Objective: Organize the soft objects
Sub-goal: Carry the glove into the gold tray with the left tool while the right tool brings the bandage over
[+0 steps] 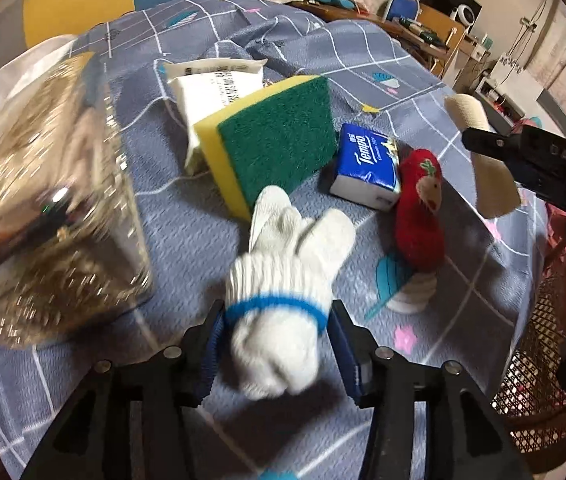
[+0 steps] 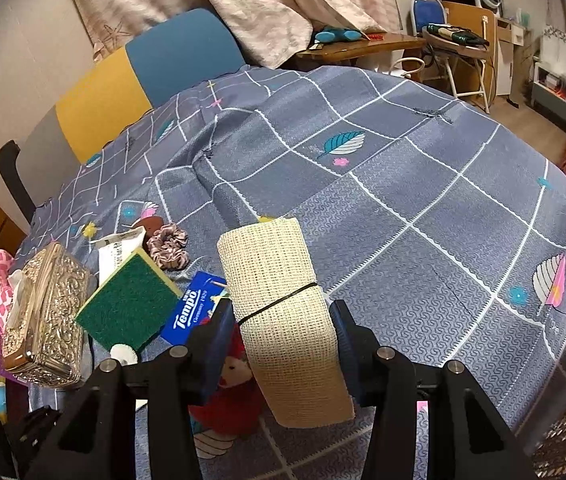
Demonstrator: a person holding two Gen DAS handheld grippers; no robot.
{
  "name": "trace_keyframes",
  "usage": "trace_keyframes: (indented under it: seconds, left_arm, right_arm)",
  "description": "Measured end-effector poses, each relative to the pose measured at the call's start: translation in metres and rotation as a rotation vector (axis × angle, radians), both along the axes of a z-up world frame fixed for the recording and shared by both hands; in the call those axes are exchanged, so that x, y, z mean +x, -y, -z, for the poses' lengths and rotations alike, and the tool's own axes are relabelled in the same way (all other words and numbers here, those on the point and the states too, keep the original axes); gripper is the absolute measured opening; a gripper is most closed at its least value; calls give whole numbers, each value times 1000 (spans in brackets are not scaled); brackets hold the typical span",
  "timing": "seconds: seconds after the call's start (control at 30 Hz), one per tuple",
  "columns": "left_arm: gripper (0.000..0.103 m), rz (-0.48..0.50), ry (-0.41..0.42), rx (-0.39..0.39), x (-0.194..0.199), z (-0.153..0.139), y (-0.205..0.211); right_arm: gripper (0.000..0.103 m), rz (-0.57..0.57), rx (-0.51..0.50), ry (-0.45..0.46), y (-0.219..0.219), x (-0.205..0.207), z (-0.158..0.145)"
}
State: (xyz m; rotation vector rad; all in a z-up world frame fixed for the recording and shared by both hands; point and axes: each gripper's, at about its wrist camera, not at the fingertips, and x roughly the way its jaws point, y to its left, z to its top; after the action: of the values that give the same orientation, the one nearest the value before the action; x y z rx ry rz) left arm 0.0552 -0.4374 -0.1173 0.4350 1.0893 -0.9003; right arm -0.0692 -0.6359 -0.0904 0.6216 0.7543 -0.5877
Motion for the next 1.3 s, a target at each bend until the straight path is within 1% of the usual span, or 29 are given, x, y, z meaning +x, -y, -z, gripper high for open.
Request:
trace_keyframes:
  seconds: [0.07,0.1,0.13,0.2,0.27,0.47,0.6,0.67,0.7,0.87,0.93,1.03,1.13,1.3]
  left_arm:
    - [50,30,8,1,-2,2,6]
    - [48,49,18,6,-3,4,8]
    - [44,52,22,14,-3,6,8]
    - [39,45,8,-15,-2,5,0]
    - [38,27,11,-32,-2,0,-13]
    - [37,-17,-28,-169,-11,-30,-71]
    - [37,-48,-43,-227,-17,-42,-106]
    - [37,-74,-55,-247,-18,-48,-130]
    - [37,-86,-58,-256,-16,-49,-135]
    - [37,-176,-48,-303,-5,-63,-187]
    - [37,-213,-40,-316,1,-65,-201]
    - [37,-288,-32,-351,12,-74,-239]
    - [37,-388,-6,-379,25,-81,-284]
    - [37,-553,8,-385,51,-81,-350]
  right_arm:
    - [50,13,7,-2,3,-1,1]
    - [50,19,12,-2,4,-2,2]
    - [50,23,14,-3,5,-2,2]
    - [50,33,12,-7,7,-3,2]
    - [50,36,8,-7,7,-4,2]
    - [49,28,-5,-18,5,-2,1]
    - [50,30,-9,-17,4,-3,0]
    - [50,32,-7,-17,4,-3,0]
    - [50,35,-8,-19,4,-3,0]
    - [50,31,-22,-22,0,-3,-1]
    - [50,26,-34,-29,-2,-2,-2]
    - [50,20,-53,-35,-6,-1,-3]
    - [50,7,-70,-29,-11,0,-5]
    - [49,11,-101,-5,-15,-2,-11]
